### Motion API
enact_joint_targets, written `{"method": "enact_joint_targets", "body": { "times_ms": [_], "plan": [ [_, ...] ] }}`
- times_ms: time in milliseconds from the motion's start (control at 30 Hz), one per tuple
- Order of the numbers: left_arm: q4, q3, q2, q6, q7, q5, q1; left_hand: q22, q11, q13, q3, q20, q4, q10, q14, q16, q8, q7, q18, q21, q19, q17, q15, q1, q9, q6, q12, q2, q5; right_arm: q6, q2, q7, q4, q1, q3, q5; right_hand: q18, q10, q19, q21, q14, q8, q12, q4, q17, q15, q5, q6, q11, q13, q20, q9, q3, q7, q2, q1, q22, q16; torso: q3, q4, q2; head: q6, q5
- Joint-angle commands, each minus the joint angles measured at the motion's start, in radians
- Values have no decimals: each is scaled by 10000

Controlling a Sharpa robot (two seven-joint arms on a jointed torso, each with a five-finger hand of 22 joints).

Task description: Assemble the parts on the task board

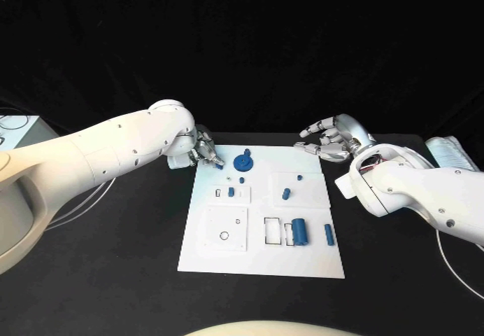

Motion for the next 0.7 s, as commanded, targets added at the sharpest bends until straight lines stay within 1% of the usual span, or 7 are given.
{"method": "enact_joint_targets", "body": {
  "times_ms": [33,167,267,433,533,600,700],
  "plan": [
    [152,5,-88,-101,139,288,1,28,7,-11,1256,-23,-848,75,806,54,133,-10,-28,56,31,2074,-9,91,221,-87,-49,-76,39,128,-6,87,2,-6,2,-103,-144,-32,1047,61,1018,64,-24,44,2476,20,18,-52,-2,1287,34,-1,10,-8,0,-111,2634,-37,-3,15,-4,8,30],
    [648,43,-418,-496,157,562,5,69,3,26,1659,-21,-1025,140,826,79,228,-11,-33,79,55,2113,-13,-25,279,-92,-7,-226,45,128,-28,89,-2,-6,2,-90,-144,-32,1047,61,1018,64,-24,44,2476,20,18,-52,-2,1287,34,-1,10,-8,0,-111,2634,-37,-5,45,-33,-3,55],
    [1138,62,-746,-797,133,805,11,331,-39,187,2563,-63,-1460,387,913,182,391,-53,-86,244,270,2287,-49,-407,352,9,130,-552,134,126,-45,90,-3,-6,1,-85,-144,-32,1047,61,1018,64,-24,44,2476,20,18,-52,-2,1287,34,-1,10,-8,0,-111,2634,-37,-1,90,-70,-30,45],
    [2086,75,-1348,-1195,64,1136,20,566,-111,353,3188,-126,-1893,669,998,289,516,-107,-136,390,468,2478,-120,-927,394,185,249,-819,559,127,-78,83,-4,-6,1,-81,-144,-32,1047,61,1018,64,-24,44,2476,20,18,-52,-2,1287,34,-1,10,-8,0,-111,2634,-37,2,168,-128,-81,32],
    [2664,72,-1685,-1346,32,1242,19,748,-171,543,3371,-179,-2159,898,1059,372,574,-167,-176,500,626,2630,-177,-1205,410,325,371,-984,1040,132,-106,79,-3,-6,1,-73,-144,-42,1047,61,1017,68,-34,52,2474,19,16,-53,-2,1278,34,-1,11,-9,2,-122,2634,-39,-8,217,-150,-116,1],
    [3055,44,-1913,-1454,6,1249,16,766,-180,574,3391,-188,-2203,932,1059,372,581,-175,-180,511,642,2630,-186,-1240,411,344,390,-1014,1093,138,-118,76,-6,-6,0,-65,-144,-42,1047,61,1017,68,-34,52,2474,19,16,-53,-2,1278,34,-1,11,-9,2,-122,2634,-39,-15,238,-166,-145,-9],
    [3623,-3,-2243,-1702,-49,1051,3,990,-242,721,3507,-246,-2396,1146,1059,372,607,-236,-233,642,838,2630,-243,-1473,405,494,476,-1105,1527,146,-134,72,-9,-7,-1,-55,-144,-42,1047,61,1017,68,-34,52,2474,19,16,-53,-2,1278,34,-1,11,-9,2,-122,2634,-39,-22,261,-192,-162,15]
  ]
}}
